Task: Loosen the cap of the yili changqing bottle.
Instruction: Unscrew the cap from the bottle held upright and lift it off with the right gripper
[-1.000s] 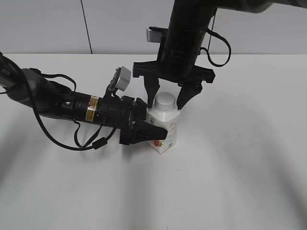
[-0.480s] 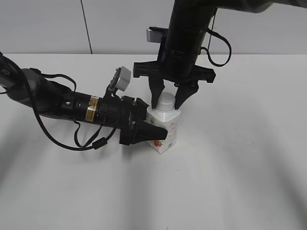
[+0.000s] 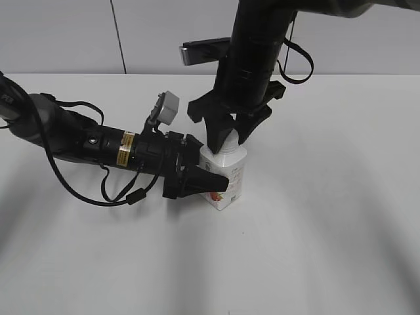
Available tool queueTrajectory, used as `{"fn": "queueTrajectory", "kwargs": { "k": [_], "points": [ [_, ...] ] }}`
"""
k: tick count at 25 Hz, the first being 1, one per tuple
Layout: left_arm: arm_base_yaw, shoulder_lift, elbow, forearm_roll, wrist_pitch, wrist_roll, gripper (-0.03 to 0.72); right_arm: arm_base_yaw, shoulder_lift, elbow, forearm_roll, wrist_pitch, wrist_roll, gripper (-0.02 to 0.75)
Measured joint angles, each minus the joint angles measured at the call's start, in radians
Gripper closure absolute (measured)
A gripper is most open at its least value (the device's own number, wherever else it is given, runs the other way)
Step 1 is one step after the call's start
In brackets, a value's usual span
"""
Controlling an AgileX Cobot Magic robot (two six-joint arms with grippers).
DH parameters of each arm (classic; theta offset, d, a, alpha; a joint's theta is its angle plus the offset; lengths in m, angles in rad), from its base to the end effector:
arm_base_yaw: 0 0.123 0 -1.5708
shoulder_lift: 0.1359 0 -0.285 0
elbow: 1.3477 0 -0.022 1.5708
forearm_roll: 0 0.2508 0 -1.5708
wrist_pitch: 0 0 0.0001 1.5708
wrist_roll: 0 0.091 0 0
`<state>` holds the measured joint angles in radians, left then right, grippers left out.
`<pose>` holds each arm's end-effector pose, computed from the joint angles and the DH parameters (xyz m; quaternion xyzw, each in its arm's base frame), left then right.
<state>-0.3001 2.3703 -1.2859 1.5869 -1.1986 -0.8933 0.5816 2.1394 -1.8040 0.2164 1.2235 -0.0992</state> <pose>0.3579 -0.1994 0.0648 0.5190 0.6225 -0.4866 0.3263 0.3596 0.2584 0.2112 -0.3016 0.9465 0.1120 0.0232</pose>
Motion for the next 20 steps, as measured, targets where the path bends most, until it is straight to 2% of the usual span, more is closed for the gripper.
{"fn": "queueTrajectory", "kwargs": {
  "k": [11, 20],
  "points": [
    [0.0, 0.0, 0.0, 0.013, 0.0, 0.01, 0.204, 0.0, 0.0, 0.0, -0.009, 0.0, -0.744, 0.342],
    [0.0, 0.0, -0.004, 0.033, -0.002, 0.009, 0.204, 0.0, 0.0, 0.0, -0.009, 0.0, -1.015, 0.342]
  ]
}}
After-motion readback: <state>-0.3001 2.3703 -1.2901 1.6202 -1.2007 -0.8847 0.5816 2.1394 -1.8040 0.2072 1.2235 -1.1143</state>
